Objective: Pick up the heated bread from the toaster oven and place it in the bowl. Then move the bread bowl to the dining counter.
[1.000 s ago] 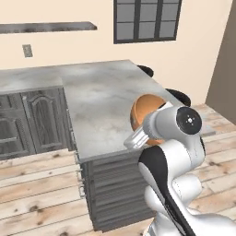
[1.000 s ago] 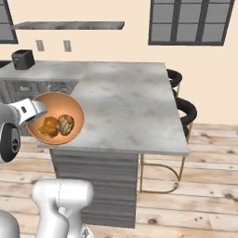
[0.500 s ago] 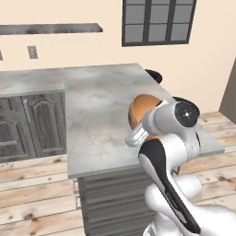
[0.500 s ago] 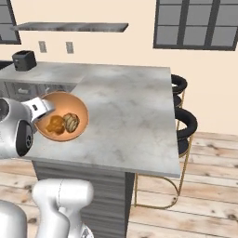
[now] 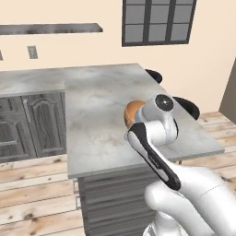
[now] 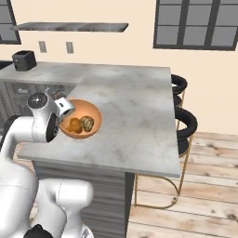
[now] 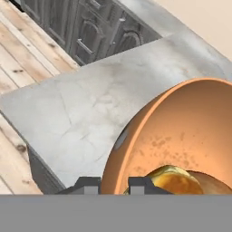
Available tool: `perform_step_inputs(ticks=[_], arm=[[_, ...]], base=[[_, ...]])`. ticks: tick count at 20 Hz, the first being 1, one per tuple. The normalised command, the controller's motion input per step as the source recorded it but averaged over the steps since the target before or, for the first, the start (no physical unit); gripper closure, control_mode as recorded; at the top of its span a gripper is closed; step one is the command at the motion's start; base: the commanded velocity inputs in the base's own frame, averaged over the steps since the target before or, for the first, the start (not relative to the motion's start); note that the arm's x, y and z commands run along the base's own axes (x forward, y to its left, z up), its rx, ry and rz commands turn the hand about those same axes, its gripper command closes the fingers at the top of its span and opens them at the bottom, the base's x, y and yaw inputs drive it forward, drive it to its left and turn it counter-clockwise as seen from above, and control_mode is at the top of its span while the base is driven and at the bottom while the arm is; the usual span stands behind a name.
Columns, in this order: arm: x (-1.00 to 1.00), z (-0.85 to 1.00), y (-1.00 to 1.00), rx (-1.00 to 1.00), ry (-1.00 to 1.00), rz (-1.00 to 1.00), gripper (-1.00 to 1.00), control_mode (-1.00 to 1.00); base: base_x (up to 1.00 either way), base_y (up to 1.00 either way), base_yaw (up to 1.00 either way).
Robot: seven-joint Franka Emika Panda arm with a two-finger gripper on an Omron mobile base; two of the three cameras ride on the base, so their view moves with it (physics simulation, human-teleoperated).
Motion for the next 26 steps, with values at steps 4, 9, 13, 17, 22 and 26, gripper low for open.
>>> perform_step_inputs(ticks=[4,9,13,17,22,26], arm=[[0.98,-0.55,0.14,-0.44,0.03,0.0,1.0,-1.0],[0.84,-0.65,0.0,-0.26,0.0,0.0,1.0,-1.0],[1.0,-0.49,-0.38,-0.08,0.06,0.0,1.0,-1.0],[1.0,-0.74,-0.44,-0.01,0.14,0.0,1.0,-1.0],[0.86,-0.75,-0.21,-0.03,0.18,0.0,1.0,-1.0],[0.15,-0.14,0.15,-0.17,0.02,0.0,-1.0,-1.0]], base=[[0.0,0.0,0.0],[0.0,0.0,0.0],[0.0,0.0,0.0],[0.0,0.0,0.0],[0.0,0.0,0.0],[0.0,0.0,0.0]])
